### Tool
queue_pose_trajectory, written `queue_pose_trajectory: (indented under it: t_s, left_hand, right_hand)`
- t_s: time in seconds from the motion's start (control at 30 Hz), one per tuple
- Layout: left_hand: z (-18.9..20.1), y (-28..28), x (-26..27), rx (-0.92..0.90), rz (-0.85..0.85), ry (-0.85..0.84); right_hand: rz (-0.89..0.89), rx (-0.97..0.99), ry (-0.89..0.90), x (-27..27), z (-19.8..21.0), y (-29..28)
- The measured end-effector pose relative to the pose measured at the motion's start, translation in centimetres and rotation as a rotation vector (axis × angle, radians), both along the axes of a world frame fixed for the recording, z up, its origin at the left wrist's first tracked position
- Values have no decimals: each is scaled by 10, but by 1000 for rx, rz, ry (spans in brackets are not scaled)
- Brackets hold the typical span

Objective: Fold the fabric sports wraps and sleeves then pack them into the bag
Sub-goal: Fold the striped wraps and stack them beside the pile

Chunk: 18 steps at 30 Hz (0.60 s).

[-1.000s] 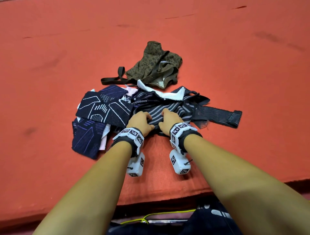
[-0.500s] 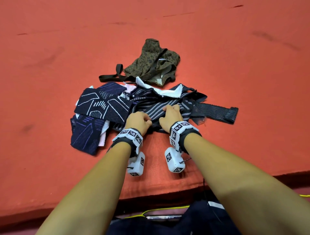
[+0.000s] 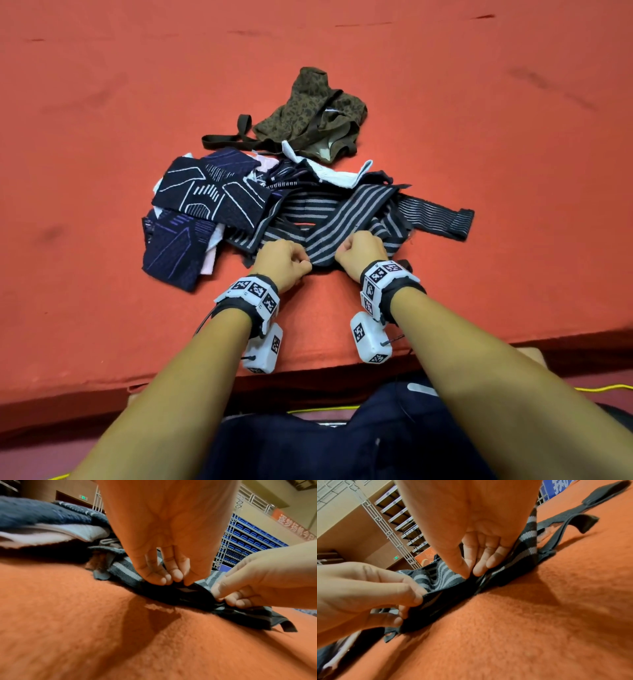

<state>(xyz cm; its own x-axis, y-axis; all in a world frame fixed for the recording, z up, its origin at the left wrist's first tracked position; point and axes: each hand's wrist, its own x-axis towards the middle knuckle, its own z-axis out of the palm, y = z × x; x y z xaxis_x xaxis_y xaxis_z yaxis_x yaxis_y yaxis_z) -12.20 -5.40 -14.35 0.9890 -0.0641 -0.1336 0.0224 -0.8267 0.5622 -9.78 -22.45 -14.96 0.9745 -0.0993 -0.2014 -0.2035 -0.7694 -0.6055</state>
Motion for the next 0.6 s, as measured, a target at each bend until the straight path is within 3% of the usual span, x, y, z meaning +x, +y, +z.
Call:
queue_pose_trajectory:
  t_s: [0.47,0.6]
  left_hand:
    - [1,-2,12,-2,52,-19]
    - [2,0,15,11,18,-25]
  right_hand:
    - [240,-146,236,12,-1,26]
    - [171,-169,197,11,1,27]
